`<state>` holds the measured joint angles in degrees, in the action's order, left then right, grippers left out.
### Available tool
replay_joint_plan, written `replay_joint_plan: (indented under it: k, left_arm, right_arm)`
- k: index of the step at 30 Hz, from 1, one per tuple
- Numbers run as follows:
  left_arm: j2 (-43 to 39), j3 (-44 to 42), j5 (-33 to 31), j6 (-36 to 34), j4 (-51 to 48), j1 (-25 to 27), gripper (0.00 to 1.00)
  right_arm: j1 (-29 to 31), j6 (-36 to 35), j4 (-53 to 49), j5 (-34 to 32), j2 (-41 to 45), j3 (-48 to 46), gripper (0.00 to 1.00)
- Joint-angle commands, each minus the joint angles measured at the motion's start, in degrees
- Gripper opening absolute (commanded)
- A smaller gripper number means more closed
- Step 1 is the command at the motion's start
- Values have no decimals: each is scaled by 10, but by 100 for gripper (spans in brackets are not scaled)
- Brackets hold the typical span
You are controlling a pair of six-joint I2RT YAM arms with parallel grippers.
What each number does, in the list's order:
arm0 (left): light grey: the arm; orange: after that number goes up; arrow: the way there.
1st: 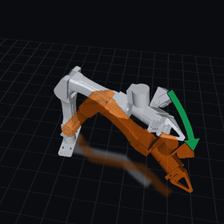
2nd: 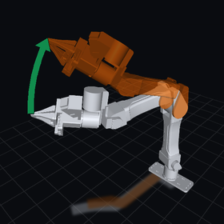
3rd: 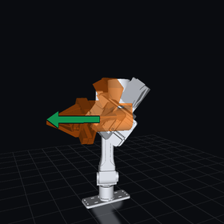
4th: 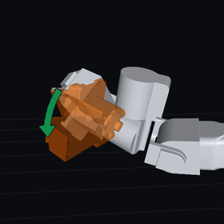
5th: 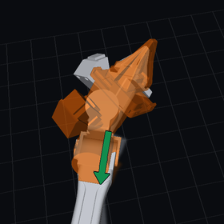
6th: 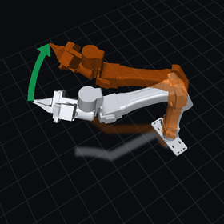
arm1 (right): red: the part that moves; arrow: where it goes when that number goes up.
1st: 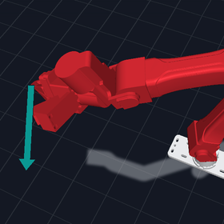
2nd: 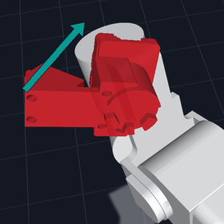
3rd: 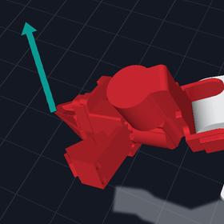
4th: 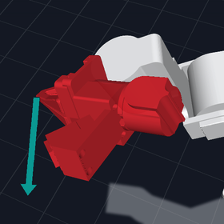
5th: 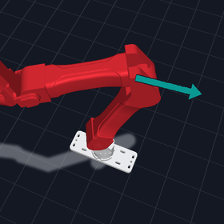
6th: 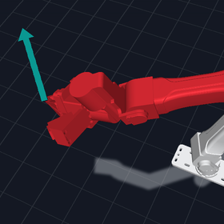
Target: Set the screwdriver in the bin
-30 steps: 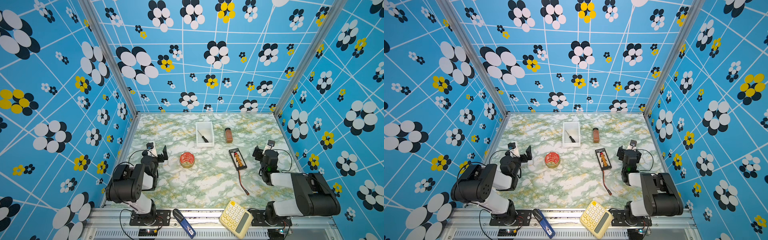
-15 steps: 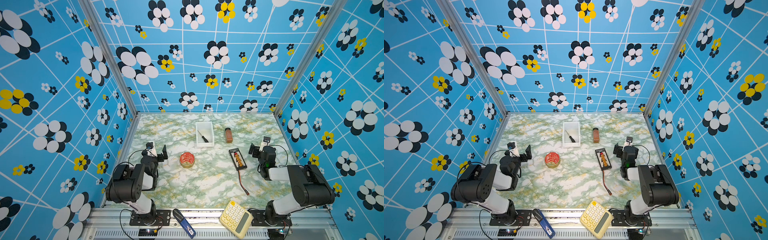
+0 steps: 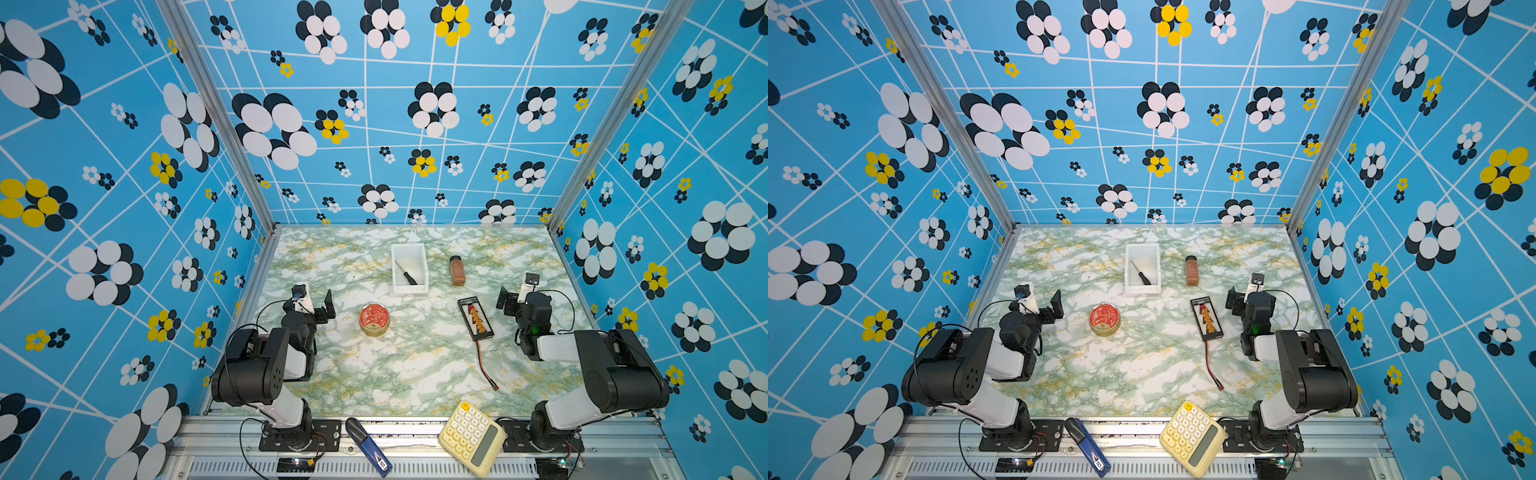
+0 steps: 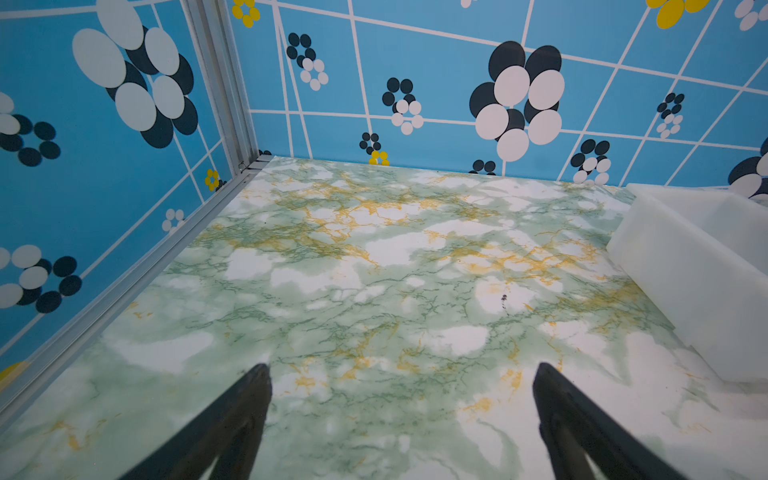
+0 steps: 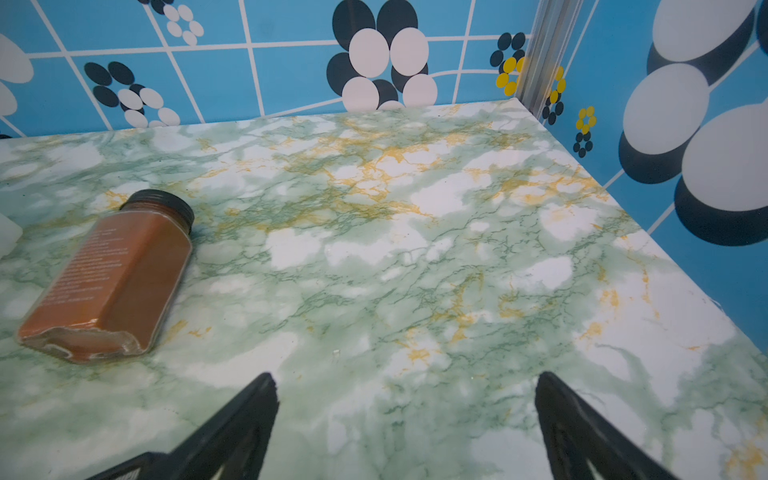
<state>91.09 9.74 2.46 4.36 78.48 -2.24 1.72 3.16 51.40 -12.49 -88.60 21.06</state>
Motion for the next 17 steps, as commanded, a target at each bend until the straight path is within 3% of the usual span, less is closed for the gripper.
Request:
replay_joint_plan:
  k: [1, 17]
  left_arm:
    - [8, -6, -10, 0, 16, -4, 99]
    - [8, -6, -10, 0, 16, -4, 99]
  right_arm:
    - [-2, -7, -5, 9, 3, 12, 99]
    - [-2, -10, -7, 11, 4, 12, 99]
